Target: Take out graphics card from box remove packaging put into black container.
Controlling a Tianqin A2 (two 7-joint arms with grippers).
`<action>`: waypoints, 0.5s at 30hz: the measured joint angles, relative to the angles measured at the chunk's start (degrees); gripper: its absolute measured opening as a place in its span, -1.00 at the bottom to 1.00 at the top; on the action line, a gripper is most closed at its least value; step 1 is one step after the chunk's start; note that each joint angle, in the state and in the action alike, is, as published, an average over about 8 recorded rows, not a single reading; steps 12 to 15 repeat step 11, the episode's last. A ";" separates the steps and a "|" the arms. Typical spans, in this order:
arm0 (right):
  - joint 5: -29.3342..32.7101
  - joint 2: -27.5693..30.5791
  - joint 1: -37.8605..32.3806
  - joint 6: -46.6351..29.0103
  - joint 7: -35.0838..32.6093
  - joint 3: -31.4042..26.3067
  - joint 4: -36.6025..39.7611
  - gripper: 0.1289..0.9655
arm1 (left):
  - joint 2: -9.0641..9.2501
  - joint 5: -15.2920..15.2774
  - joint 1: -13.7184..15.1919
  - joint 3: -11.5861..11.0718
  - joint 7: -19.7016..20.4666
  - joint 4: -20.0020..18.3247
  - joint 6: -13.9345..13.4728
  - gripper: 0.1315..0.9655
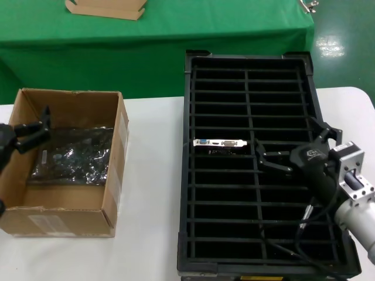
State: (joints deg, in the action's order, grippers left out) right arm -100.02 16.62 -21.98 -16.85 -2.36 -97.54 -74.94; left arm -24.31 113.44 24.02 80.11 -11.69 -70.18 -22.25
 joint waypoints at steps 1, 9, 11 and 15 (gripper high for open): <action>-0.08 0.01 0.54 0.41 0.06 0.14 -0.41 1.00 | 0.18 -0.25 -0.59 0.28 0.29 -0.53 0.55 1.00; -0.67 0.12 4.73 3.61 0.51 1.27 -3.59 1.00 | 1.53 -2.22 -5.15 2.49 2.51 -4.62 4.77 1.00; -0.75 0.14 5.31 4.05 0.57 1.42 -4.02 1.00 | 1.72 -2.49 -5.78 2.79 2.81 -5.18 5.35 1.00; -0.75 0.14 5.31 4.05 0.57 1.42 -4.02 1.00 | 1.72 -2.49 -5.78 2.79 2.81 -5.18 5.35 1.00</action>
